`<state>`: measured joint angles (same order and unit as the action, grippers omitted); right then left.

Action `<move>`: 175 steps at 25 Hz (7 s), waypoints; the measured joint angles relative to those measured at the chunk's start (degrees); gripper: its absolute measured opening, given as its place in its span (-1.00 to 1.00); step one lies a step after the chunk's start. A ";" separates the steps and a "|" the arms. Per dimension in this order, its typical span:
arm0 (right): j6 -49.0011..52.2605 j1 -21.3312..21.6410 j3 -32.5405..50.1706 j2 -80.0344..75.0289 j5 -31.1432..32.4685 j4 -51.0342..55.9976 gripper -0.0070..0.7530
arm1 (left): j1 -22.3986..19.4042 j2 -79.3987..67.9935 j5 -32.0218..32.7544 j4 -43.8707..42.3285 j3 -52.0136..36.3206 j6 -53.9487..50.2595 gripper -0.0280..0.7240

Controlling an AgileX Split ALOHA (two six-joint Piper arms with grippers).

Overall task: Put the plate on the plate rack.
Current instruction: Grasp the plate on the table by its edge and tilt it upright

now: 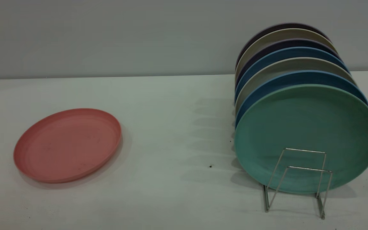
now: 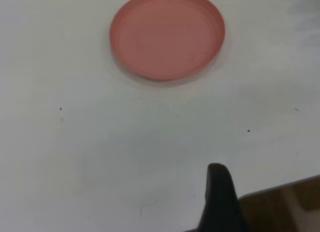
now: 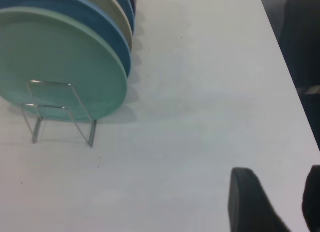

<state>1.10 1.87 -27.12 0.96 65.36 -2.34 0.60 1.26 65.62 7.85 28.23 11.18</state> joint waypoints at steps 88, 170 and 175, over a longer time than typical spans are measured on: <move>-20.15 -15.09 -7.43 -41.67 -19.59 21.59 -0.25 | 9.14 -67.86 -38.97 -32.30 1.52 -43.20 0.24; -22.27 -15.09 -7.43 -51.11 -27.08 29.30 -0.25 | -6.09 -134.19 -43.32 -3.83 48.81 -11.61 -0.70; -22.27 -15.09 -7.43 -51.11 -27.08 29.30 -0.25 | -6.09 -134.13 -44.73 -3.10 48.81 -7.27 -0.69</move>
<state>-21.17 -13.23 -34.55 -50.15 38.28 26.96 -5.50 -132.87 20.89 4.75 77.04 3.92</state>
